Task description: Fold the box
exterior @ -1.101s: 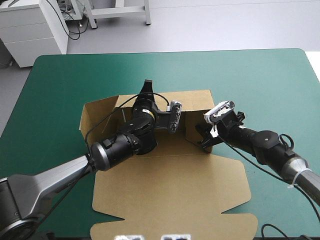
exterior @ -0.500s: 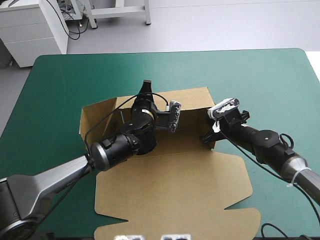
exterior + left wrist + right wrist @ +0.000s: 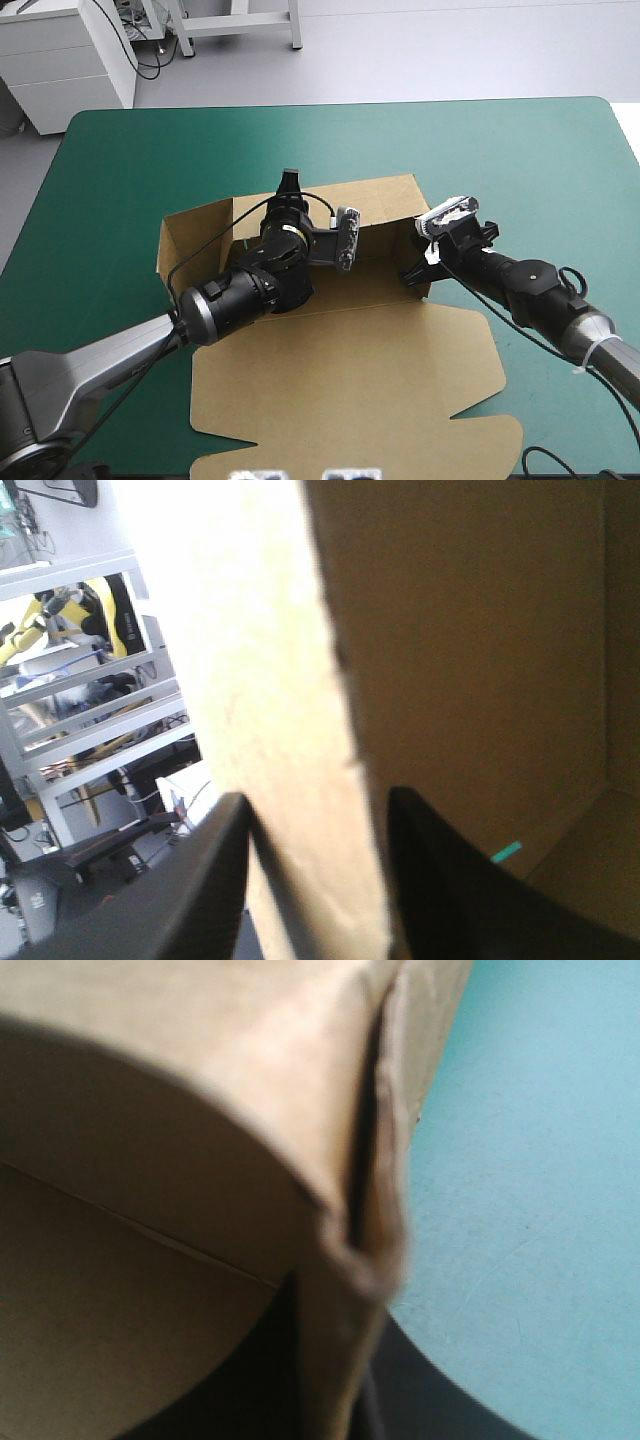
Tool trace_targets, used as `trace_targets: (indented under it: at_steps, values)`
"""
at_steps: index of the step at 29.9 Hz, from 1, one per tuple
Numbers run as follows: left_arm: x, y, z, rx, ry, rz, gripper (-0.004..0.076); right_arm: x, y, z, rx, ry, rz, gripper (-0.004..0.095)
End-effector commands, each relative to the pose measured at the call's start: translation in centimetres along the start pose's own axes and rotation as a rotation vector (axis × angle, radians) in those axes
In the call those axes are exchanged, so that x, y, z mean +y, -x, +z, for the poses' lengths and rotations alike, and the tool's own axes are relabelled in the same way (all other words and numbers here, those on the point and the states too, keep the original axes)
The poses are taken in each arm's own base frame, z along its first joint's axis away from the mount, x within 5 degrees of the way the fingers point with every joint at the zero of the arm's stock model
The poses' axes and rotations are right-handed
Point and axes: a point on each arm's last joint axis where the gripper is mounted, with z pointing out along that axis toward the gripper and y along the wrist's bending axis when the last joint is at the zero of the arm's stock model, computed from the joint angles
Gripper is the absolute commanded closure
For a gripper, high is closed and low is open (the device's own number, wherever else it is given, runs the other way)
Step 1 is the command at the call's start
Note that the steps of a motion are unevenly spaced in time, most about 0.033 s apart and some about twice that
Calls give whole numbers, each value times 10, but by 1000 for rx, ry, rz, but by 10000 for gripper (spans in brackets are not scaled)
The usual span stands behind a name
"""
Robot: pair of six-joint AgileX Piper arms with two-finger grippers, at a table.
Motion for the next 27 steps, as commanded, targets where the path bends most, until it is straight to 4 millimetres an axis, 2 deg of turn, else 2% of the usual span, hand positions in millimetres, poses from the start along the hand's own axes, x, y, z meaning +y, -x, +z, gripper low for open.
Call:
trace_targets:
  at_steps: [1, 4, 9, 20, 22, 23, 27]
  values:
    - [8, -4, -30, -67, 31, -87, 248, 10, 15, -9, -54, 101, -37, 927]
    - [6, -3, -50, -83, 38, -86, 184, 10, 15, -9, -54, 101, -37, 927]
    - [-3, -1, -80, -61, 43, -39, 182, 9, 15, -9, -54, 94, -33, 927]
    - [-17, 16, -144, -162, 168, 38, 192, 8, 15, -9, -54, 75, -13, 927]
    - [-14, 19, -152, -192, 171, 26, 244, 8, 15, -9, -54, 74, -13, 927]
    - [-12, 20, -155, -213, 168, 19, 304, 7, 15, -9, -54, 72, -13, 927]
    - [4, 23, -170, -319, 188, -34, 650, 7, 15, -9, -54, 72, -10, 927]
